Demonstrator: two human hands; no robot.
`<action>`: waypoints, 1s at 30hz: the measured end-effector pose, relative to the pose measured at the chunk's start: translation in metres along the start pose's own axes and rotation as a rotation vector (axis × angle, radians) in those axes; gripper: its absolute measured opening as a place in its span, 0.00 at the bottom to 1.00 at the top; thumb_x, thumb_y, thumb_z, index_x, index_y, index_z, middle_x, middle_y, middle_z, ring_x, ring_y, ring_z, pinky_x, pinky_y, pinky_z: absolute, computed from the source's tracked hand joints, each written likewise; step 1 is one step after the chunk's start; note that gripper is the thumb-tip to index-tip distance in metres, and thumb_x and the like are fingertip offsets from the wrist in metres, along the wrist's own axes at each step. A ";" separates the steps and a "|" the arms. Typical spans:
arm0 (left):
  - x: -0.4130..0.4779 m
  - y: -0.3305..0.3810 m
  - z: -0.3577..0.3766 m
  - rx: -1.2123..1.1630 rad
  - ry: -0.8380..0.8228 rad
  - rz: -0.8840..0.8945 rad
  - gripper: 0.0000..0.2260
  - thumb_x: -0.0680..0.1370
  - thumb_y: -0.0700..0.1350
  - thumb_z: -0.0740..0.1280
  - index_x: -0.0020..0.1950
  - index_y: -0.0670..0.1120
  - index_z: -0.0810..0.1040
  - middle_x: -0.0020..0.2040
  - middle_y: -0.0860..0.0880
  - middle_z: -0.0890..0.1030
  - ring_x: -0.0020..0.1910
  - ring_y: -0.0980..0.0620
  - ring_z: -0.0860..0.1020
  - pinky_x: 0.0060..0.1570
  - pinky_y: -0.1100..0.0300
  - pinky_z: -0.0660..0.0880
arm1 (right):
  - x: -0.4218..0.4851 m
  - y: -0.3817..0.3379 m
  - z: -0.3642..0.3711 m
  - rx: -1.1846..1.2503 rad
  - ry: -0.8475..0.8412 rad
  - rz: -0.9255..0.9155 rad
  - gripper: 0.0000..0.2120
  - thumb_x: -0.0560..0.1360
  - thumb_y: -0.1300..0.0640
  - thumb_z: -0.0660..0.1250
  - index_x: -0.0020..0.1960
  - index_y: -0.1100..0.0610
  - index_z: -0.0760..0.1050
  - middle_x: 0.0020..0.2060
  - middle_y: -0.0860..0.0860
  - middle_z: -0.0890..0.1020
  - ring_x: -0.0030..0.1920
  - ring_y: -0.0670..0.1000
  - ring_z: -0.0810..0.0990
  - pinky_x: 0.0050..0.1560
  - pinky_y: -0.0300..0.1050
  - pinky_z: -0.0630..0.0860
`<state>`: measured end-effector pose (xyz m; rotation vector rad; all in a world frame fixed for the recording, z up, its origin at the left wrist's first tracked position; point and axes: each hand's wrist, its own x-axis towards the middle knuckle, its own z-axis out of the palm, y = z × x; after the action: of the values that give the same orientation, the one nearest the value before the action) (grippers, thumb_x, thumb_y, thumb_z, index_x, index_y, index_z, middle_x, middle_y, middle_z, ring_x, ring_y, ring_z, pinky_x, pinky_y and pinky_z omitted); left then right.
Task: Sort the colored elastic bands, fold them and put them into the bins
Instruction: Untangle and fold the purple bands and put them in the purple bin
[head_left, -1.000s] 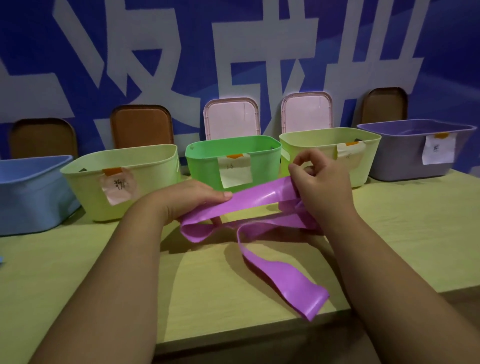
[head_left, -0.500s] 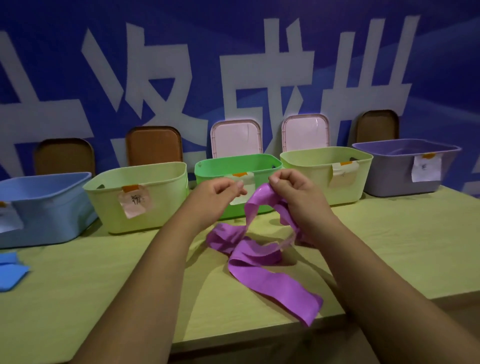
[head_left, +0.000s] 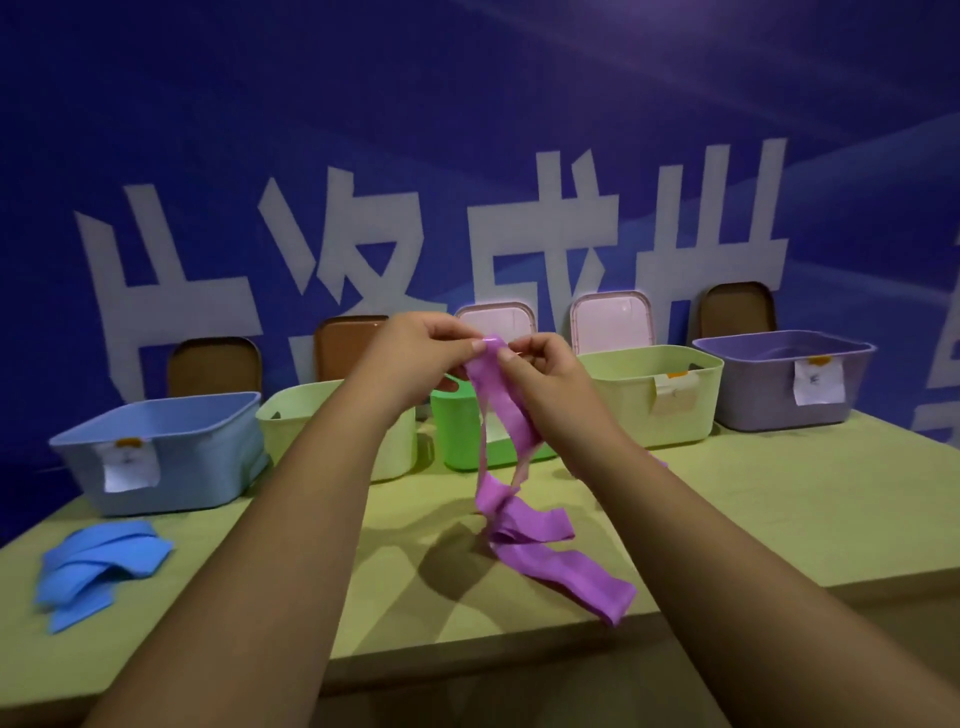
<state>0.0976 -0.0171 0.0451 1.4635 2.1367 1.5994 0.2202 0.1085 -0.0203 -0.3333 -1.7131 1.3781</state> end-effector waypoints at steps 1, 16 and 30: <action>-0.002 0.009 -0.005 0.022 0.010 0.013 0.03 0.81 0.43 0.75 0.53 0.48 0.88 0.42 0.49 0.88 0.37 0.57 0.85 0.38 0.62 0.82 | -0.002 -0.006 0.002 -0.021 -0.007 0.008 0.12 0.81 0.43 0.72 0.58 0.48 0.78 0.51 0.52 0.86 0.52 0.51 0.86 0.54 0.54 0.82; -0.020 0.082 -0.042 0.193 0.046 0.193 0.05 0.84 0.46 0.71 0.55 0.54 0.86 0.48 0.56 0.85 0.47 0.58 0.83 0.33 0.72 0.76 | -0.028 -0.068 0.000 -0.158 -0.124 -0.087 0.08 0.85 0.44 0.68 0.62 0.44 0.76 0.53 0.50 0.82 0.48 0.50 0.88 0.46 0.54 0.88; -0.019 0.092 -0.039 0.162 0.061 0.260 0.06 0.85 0.46 0.70 0.58 0.52 0.86 0.49 0.58 0.85 0.48 0.58 0.82 0.36 0.72 0.77 | -0.026 -0.081 0.001 -0.181 -0.121 -0.123 0.11 0.85 0.44 0.67 0.58 0.48 0.84 0.50 0.48 0.88 0.53 0.52 0.86 0.61 0.62 0.83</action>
<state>0.1421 -0.0589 0.1263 1.8314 2.2338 1.5990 0.2596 0.0622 0.0392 -0.2437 -1.9308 1.1780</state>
